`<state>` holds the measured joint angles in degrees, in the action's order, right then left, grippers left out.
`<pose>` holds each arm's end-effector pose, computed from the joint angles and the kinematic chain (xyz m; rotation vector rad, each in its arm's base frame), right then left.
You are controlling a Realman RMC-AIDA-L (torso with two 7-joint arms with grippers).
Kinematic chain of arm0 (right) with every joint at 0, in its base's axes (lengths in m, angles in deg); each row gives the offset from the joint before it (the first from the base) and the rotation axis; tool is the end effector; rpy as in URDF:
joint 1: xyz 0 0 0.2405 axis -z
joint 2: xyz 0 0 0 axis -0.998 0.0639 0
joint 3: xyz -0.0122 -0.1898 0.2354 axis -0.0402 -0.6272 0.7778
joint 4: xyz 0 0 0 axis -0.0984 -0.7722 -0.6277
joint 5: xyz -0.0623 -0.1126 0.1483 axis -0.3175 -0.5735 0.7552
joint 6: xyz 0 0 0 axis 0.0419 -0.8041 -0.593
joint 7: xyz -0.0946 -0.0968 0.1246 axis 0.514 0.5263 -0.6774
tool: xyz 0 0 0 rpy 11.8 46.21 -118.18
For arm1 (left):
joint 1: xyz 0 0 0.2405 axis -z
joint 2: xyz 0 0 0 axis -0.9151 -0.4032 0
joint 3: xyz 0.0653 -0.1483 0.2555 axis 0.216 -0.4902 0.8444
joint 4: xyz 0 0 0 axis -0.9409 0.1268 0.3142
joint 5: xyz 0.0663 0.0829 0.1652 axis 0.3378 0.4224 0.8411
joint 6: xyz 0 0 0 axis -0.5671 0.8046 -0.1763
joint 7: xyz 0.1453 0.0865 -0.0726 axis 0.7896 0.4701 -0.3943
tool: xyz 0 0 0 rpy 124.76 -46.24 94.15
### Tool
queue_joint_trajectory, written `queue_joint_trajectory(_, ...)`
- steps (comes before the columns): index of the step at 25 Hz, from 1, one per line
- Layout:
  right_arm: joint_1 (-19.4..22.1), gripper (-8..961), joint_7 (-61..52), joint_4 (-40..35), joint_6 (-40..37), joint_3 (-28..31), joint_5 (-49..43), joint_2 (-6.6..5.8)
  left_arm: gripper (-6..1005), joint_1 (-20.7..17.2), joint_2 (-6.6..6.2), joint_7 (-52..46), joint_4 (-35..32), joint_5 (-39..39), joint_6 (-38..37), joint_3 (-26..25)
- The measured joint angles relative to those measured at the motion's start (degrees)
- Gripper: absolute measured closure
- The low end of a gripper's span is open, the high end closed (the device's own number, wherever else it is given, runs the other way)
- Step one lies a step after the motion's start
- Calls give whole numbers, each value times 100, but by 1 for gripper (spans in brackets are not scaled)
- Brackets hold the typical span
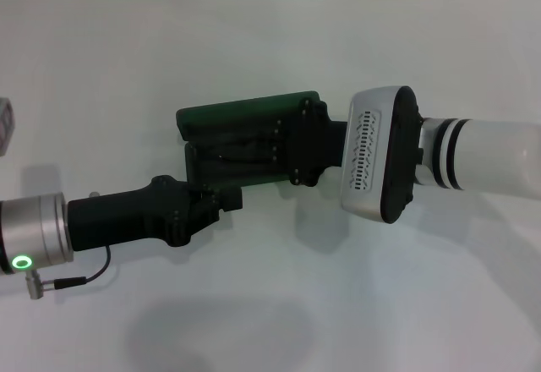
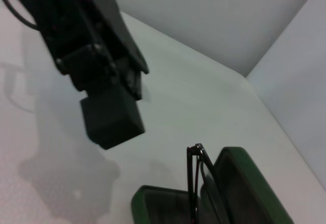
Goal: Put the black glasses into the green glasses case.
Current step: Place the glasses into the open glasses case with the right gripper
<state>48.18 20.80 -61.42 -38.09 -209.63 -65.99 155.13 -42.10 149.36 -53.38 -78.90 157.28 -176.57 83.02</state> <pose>0.1719 0.3973 -0.1814 -2.5957 -0.4895 0.1930 -0.2906 0.2938 -0.0739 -2.7032 -0.9968 -0.9884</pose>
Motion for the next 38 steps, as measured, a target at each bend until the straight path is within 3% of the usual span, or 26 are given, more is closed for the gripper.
queue_joint_trajectory(6,33,824,-3,-40,36,-19,1,-1,1000,-4,2,0,0,2,-5,2)
queue_joint_trajectory(22,745,819,148,-1018,844,-29,-806,0,999,-16,9,16,3,18,-34,9)
queue_joint_trajectory(38,835,814,116,-1201,1120,-184,-958,0,1000,40,5,8,24,17,-26,9)
